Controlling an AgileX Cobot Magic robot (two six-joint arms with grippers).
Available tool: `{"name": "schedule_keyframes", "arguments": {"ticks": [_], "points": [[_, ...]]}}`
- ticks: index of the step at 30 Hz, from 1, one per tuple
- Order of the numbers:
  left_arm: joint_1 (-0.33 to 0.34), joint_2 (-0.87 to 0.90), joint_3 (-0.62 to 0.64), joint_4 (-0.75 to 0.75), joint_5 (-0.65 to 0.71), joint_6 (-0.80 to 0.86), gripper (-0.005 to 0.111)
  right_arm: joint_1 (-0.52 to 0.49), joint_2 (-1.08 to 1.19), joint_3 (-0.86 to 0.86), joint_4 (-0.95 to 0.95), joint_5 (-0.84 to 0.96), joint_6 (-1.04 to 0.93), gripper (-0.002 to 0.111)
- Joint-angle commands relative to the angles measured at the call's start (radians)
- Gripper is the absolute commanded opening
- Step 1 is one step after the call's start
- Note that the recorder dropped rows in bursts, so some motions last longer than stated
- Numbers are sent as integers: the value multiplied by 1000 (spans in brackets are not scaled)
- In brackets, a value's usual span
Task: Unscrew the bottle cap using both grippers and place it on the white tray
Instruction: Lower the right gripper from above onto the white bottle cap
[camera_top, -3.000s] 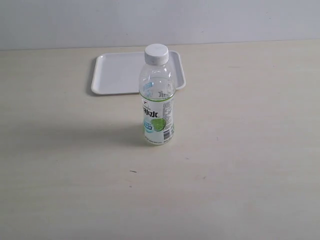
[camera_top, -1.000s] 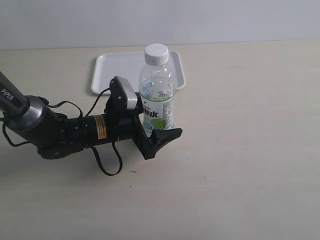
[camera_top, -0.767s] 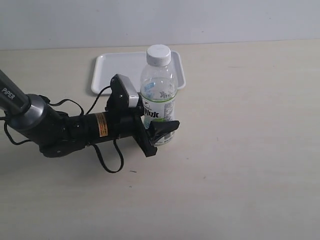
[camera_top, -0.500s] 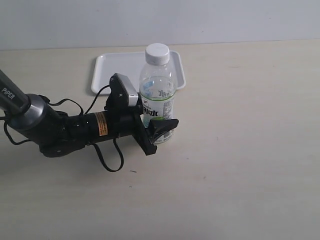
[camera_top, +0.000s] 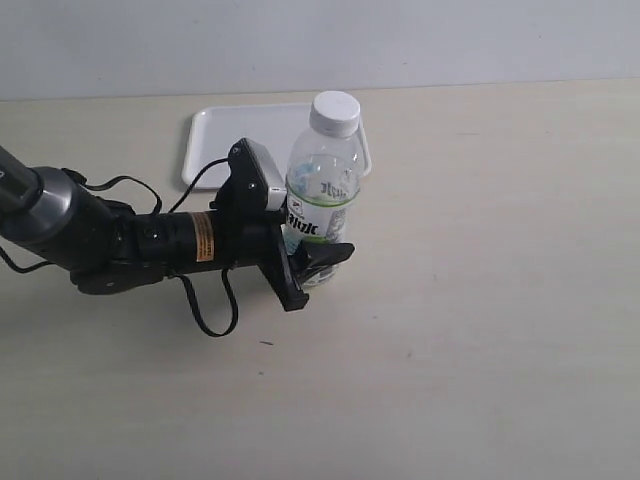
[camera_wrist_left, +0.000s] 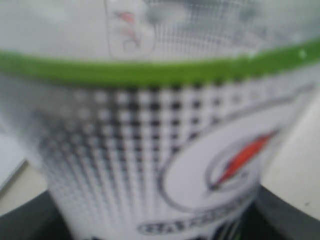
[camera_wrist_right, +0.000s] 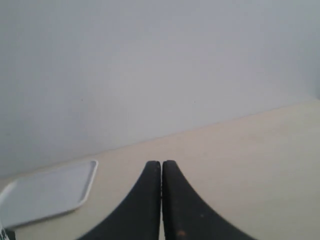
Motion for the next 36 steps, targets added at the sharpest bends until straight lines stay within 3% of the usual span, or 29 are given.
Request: {"name": "schedule_keyframes", "arguments": {"ticks": [1, 6, 10, 14, 20, 24, 28, 32, 36], "points": [[0, -26, -4, 2, 54, 0, 0, -5, -6, 5, 123, -113, 35, 2], [0, -26, -4, 2, 54, 0, 0, -5, -6, 5, 154, -162, 75, 2], [0, -26, -4, 2, 54, 0, 0, -5, -6, 5, 238, -252, 223, 2], [0, -26, -4, 2, 56, 0, 0, -5, 63, -187, 140, -212, 220, 0], [0, -26, -4, 2, 56, 0, 0, -5, 507, -642, -161, 147, 220, 0], [0, -26, -4, 2, 56, 0, 0, -5, 875, -1010, -234, 647, 187, 0], [0, -26, -4, 3, 67, 2, 0, -5, 1183, -1293, -137, 1118, 81, 0], [0, -26, -4, 8, 74, 4, 0, 54, 1357, -1404, 6, 1118, 50, 0], [0, -26, -4, 26, 74, 4, 0, 209, 1476, -1471, 0, 1118, 50, 0]]}}
